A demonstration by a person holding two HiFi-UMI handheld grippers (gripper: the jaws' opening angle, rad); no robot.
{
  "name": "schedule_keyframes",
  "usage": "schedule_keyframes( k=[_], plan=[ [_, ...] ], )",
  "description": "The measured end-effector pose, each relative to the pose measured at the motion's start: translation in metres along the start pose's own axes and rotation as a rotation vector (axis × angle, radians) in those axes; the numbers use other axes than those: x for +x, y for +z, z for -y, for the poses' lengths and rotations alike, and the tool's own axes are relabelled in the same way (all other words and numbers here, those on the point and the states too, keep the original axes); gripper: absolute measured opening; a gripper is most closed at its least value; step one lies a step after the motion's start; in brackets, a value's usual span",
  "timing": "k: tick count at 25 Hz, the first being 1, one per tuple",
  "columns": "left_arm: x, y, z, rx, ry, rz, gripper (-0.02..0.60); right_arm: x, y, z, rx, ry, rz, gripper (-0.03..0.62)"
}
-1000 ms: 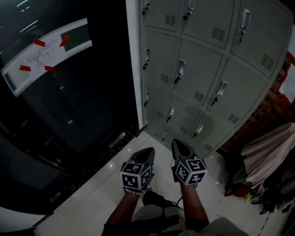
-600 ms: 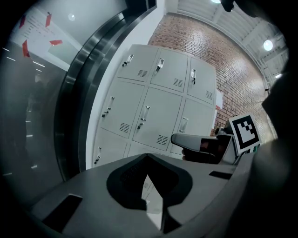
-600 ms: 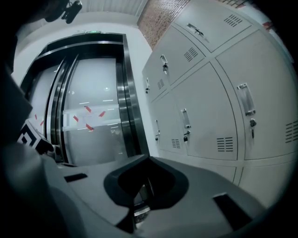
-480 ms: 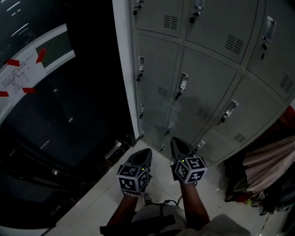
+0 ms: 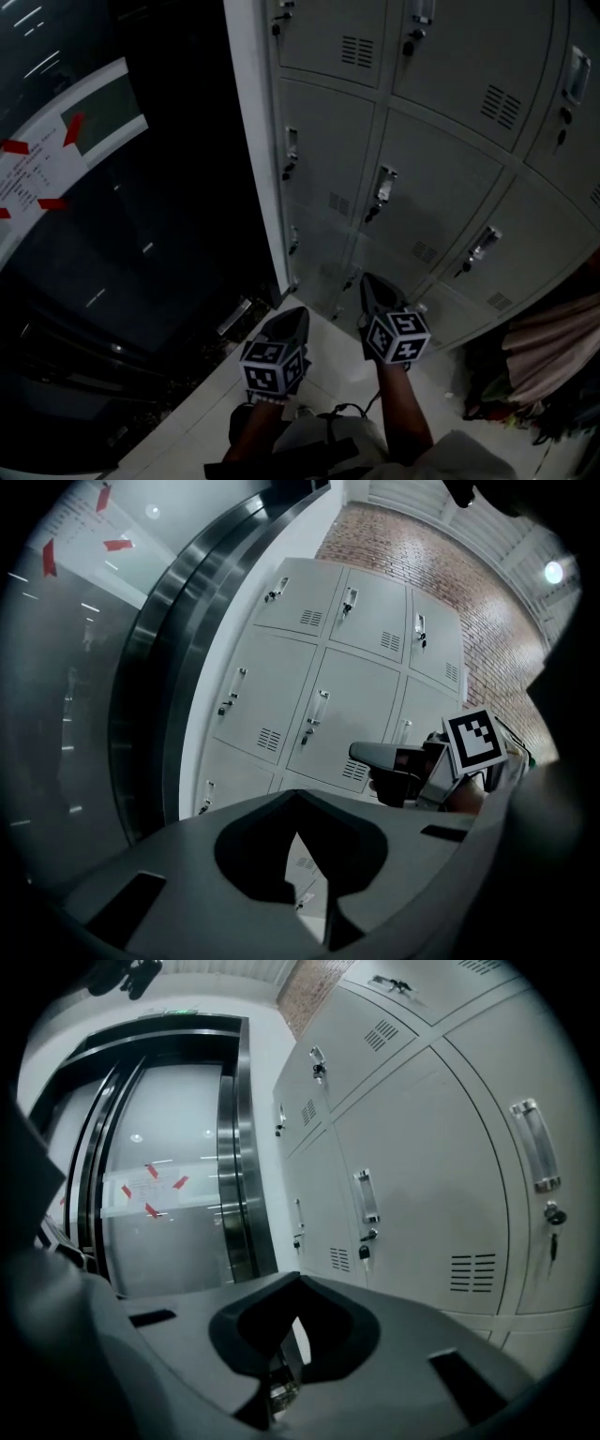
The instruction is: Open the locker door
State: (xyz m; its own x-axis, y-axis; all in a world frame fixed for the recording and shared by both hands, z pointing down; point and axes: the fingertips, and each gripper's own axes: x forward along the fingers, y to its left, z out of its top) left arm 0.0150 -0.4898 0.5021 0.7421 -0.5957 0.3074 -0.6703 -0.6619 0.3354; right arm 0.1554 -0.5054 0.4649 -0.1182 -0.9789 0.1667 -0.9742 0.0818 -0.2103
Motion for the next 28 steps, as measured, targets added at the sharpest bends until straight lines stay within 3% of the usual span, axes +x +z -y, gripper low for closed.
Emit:
schedule_keyframes(
  k=[12, 28],
  plan=[
    [0.052, 0.023, -0.02, 0.033, -0.052, -0.041, -0.006, 0.037, 0.026, 0.024, 0.006, -0.093, 0.047, 0.009],
    [0.134, 0.086, -0.038, 0.127, -0.272, -0.088, -0.006, 0.082, 0.072, 0.066, 0.007, -0.329, 0.13, 0.012]
  ],
)
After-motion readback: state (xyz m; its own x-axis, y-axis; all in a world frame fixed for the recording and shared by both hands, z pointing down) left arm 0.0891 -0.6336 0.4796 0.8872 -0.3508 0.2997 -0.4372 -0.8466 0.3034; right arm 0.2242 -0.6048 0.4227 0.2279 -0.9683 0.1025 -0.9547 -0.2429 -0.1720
